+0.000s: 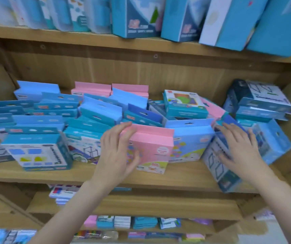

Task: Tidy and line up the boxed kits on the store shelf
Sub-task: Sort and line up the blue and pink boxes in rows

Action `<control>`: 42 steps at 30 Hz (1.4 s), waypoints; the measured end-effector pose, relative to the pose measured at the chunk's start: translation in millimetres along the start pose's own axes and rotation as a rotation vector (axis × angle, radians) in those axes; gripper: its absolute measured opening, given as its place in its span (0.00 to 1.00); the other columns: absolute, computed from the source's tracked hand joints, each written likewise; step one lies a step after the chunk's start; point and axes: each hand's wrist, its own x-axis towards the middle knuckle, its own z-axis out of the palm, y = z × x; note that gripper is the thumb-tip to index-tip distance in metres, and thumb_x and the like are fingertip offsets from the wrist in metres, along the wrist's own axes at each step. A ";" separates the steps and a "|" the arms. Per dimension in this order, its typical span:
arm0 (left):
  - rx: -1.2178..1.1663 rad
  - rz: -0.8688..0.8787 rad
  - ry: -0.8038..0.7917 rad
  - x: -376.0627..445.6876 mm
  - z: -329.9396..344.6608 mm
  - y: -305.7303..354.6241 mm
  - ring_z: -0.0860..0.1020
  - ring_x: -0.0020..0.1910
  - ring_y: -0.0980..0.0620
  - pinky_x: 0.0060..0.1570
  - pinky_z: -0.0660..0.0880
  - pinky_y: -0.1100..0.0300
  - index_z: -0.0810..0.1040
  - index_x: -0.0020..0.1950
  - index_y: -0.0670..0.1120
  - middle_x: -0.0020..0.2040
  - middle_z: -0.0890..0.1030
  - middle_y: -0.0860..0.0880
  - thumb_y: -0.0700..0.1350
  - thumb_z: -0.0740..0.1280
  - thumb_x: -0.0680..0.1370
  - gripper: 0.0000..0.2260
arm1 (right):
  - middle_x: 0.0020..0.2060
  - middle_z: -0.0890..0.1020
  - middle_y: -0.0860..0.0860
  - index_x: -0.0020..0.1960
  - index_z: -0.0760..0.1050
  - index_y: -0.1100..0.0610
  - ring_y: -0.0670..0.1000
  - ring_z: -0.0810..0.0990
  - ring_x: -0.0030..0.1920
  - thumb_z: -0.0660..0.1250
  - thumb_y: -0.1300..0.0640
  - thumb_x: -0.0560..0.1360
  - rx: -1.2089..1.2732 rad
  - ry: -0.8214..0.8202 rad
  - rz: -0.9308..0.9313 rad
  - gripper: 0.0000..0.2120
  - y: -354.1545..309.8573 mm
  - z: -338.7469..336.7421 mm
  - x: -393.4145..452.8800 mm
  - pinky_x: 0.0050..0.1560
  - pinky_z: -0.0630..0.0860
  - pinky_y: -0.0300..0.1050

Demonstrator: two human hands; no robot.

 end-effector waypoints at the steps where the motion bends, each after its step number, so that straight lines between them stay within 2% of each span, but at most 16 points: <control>1: 0.007 -0.001 -0.025 6.1 6.9 9.5 0.67 0.62 0.43 0.62 0.62 0.49 0.65 0.64 0.45 0.64 0.66 0.45 0.47 0.62 0.71 0.22 | 0.65 0.72 0.59 0.68 0.61 0.53 0.57 0.63 0.67 0.75 0.53 0.63 -0.031 -0.046 0.004 0.38 8.9 -0.3 -1.1 0.65 0.57 0.66; 3: 0.018 0.004 -0.045 16.5 17.6 25.2 0.67 0.62 0.43 0.63 0.61 0.47 0.64 0.64 0.45 0.65 0.65 0.46 0.50 0.64 0.70 0.24 | 0.62 0.74 0.59 0.66 0.66 0.56 0.58 0.63 0.63 0.79 0.46 0.56 -0.105 -0.088 0.018 0.43 22.3 -4.6 -7.2 0.63 0.60 0.67; 7: 0.015 0.052 -0.029 28.7 31.5 45.4 0.67 0.61 0.43 0.64 0.60 0.49 0.66 0.63 0.44 0.64 0.66 0.46 0.50 0.63 0.71 0.22 | 0.53 0.74 0.60 0.46 0.76 0.63 0.62 0.70 0.51 0.81 0.44 0.50 -0.168 -0.007 0.077 0.33 35.8 -19.1 -26.9 0.46 0.73 0.62; 11: 0.019 0.096 -0.027 34.9 44.0 61.2 0.68 0.60 0.44 0.63 0.61 0.50 0.66 0.62 0.44 0.64 0.67 0.46 0.48 0.63 0.72 0.20 | 0.50 0.71 0.56 0.49 0.73 0.60 0.58 0.76 0.42 0.76 0.46 0.62 -0.081 -0.113 0.081 0.25 28.3 -21.2 -38.7 0.33 0.74 0.47; 14: 0.008 0.120 -0.015 36.3 51.2 72.0 0.68 0.60 0.44 0.62 0.61 0.50 0.67 0.61 0.44 0.63 0.67 0.46 0.46 0.62 0.72 0.18 | 0.48 0.77 0.51 0.55 0.66 0.54 0.54 0.79 0.46 0.68 0.46 0.72 0.139 -0.219 0.238 0.18 29.0 -23.8 -52.2 0.39 0.75 0.47; 19: -0.044 0.092 -0.049 31.2 60.4 78.4 0.68 0.60 0.44 0.62 0.63 0.49 0.66 0.61 0.45 0.63 0.67 0.46 0.43 0.61 0.72 0.18 | 0.43 0.82 0.47 0.47 0.69 0.53 0.49 0.81 0.46 0.73 0.52 0.67 0.888 0.106 0.505 0.15 49.7 -36.6 -78.0 0.39 0.77 0.39; 22: -0.132 0.113 -0.116 36.2 65.2 87.3 0.68 0.63 0.46 0.64 0.63 0.47 0.65 0.65 0.44 0.66 0.67 0.46 0.46 0.62 0.73 0.21 | 0.52 0.83 0.48 0.52 0.73 0.52 0.43 0.80 0.52 0.76 0.36 0.56 1.349 0.000 0.503 0.32 53.3 -31.5 -85.0 0.47 0.77 0.34; 25: -0.291 0.132 -0.310 43.7 63.9 103.2 0.66 0.65 0.51 0.64 0.63 0.56 0.58 0.71 0.47 0.69 0.67 0.48 0.53 0.61 0.75 0.27 | 0.51 0.83 0.49 0.55 0.72 0.57 0.49 0.79 0.55 0.77 0.46 0.60 1.518 -0.102 0.480 0.29 42.2 -16.9 -83.6 0.50 0.77 0.37; 27: -0.473 0.024 -0.448 47.3 61.2 111.9 0.66 0.64 0.57 0.61 0.63 0.64 0.54 0.72 0.56 0.68 0.66 0.55 0.58 0.60 0.75 0.28 | 0.48 0.83 0.47 0.56 0.70 0.62 0.49 0.79 0.54 0.72 0.56 0.65 1.506 -0.157 0.404 0.23 35.3 -14.6 -80.7 0.47 0.77 0.35; 28: -0.532 -0.042 -0.469 45.6 57.4 106.9 0.67 0.64 0.60 0.61 0.64 0.66 0.55 0.70 0.61 0.67 0.66 0.57 0.59 0.60 0.75 0.26 | 0.49 0.83 0.46 0.56 0.69 0.62 0.47 0.80 0.54 0.74 0.53 0.64 1.478 -0.218 0.337 0.26 27.7 -11.5 -74.7 0.47 0.77 0.35; 31: -0.608 -0.093 -0.517 40.2 45.3 88.0 0.67 0.64 0.63 0.63 0.66 0.65 0.58 0.67 0.64 0.65 0.68 0.60 0.58 0.62 0.74 0.23 | 0.53 0.81 0.44 0.56 0.72 0.48 0.42 0.79 0.53 0.76 0.34 0.54 1.339 -0.271 0.209 0.35 13.6 -17.9 -55.8 0.52 0.74 0.34; 34: -0.502 -0.058 -0.622 17.2 20.9 58.8 0.66 0.65 0.65 0.63 0.65 0.66 0.60 0.67 0.64 0.66 0.69 0.59 0.57 0.63 0.76 0.22 | 0.52 0.80 0.39 0.54 0.69 0.35 0.39 0.78 0.50 0.72 0.31 0.56 1.167 -0.342 0.019 0.29 -19.1 -23.5 -27.5 0.50 0.72 0.34; 36: -0.411 -0.067 -0.604 -2.1 0.0 40.3 0.64 0.63 0.71 0.60 0.61 0.74 0.58 0.66 0.67 0.64 0.68 0.66 0.58 0.62 0.75 0.22 | 0.54 0.77 0.35 0.58 0.62 0.30 0.41 0.77 0.54 0.69 0.31 0.60 0.884 -0.453 -0.154 0.30 -49.0 -30.0 -12.4 0.54 0.73 0.41; 38: -0.368 -0.106 -0.548 -19.6 -23.4 23.2 0.64 0.61 0.74 0.57 0.60 0.78 0.58 0.65 0.67 0.61 0.66 0.72 0.60 0.61 0.75 0.21 | 0.57 0.70 0.30 0.59 0.54 0.27 0.38 0.72 0.56 0.70 0.37 0.65 0.634 -0.544 -0.362 0.31 -83.1 -34.2 -3.7 0.57 0.70 0.37; 40: -0.339 -0.154 -0.457 -33.4 -47.9 5.6 0.66 0.60 0.73 0.56 0.62 0.77 0.61 0.65 0.64 0.61 0.66 0.73 0.61 0.61 0.75 0.19 | 0.56 0.68 0.30 0.58 0.54 0.30 0.36 0.67 0.53 0.70 0.44 0.70 0.549 -0.470 -0.484 0.28 -121.8 -34.4 3.2 0.52 0.64 0.28; 42: -0.298 -0.205 -0.350 -42.3 -70.9 -14.0 0.68 0.60 0.69 0.58 0.64 0.75 0.63 0.64 0.62 0.61 0.68 0.68 0.61 0.61 0.75 0.19 | 0.57 0.75 0.42 0.59 0.59 0.36 0.41 0.70 0.55 0.69 0.48 0.69 0.636 -0.285 -0.549 0.25 -158.2 -25.6 11.2 0.53 0.63 0.30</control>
